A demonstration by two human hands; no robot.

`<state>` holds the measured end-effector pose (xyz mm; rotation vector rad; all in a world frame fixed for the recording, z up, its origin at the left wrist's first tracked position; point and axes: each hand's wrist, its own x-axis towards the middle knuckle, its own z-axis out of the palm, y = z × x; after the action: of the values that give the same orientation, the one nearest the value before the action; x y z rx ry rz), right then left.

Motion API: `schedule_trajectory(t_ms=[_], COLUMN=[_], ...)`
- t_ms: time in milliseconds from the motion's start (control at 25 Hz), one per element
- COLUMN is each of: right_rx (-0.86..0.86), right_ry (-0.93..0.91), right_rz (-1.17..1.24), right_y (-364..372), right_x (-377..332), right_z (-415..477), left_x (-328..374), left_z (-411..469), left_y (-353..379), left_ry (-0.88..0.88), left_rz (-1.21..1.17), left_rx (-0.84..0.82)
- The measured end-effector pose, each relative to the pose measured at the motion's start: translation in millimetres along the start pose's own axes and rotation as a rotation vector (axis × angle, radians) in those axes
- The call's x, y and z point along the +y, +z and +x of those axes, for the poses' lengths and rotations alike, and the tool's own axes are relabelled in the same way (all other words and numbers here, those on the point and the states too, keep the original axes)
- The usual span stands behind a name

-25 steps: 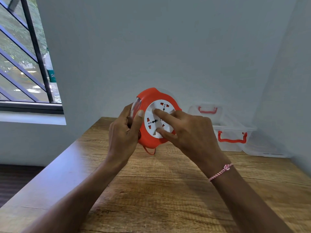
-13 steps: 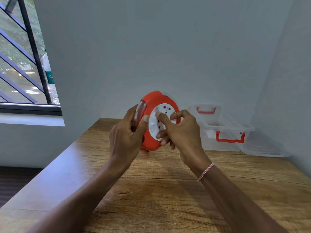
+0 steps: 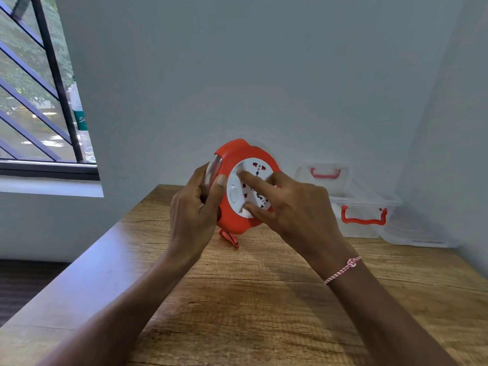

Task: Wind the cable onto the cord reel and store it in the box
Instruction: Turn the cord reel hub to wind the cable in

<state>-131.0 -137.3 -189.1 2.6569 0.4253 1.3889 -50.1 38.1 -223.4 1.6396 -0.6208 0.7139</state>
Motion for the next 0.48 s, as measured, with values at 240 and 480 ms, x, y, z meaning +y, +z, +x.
schedule_trajectory(t_ms=[240,480], right_rx=[0.08,0.122], right_ry=[0.286,0.702], right_rz=[0.23,0.602], right_y=[7.5,14.4], right_x=[-9.1,-13.3], right_z=[2.1,7.9], left_x=[-1.5,-2.2], left_z=[-4.4,-5.3], left_y=[4.3,7.7], left_ry=[0.06,0.047], left_rz=[0.068,0.024], left_rx=[0.006,-0.036])
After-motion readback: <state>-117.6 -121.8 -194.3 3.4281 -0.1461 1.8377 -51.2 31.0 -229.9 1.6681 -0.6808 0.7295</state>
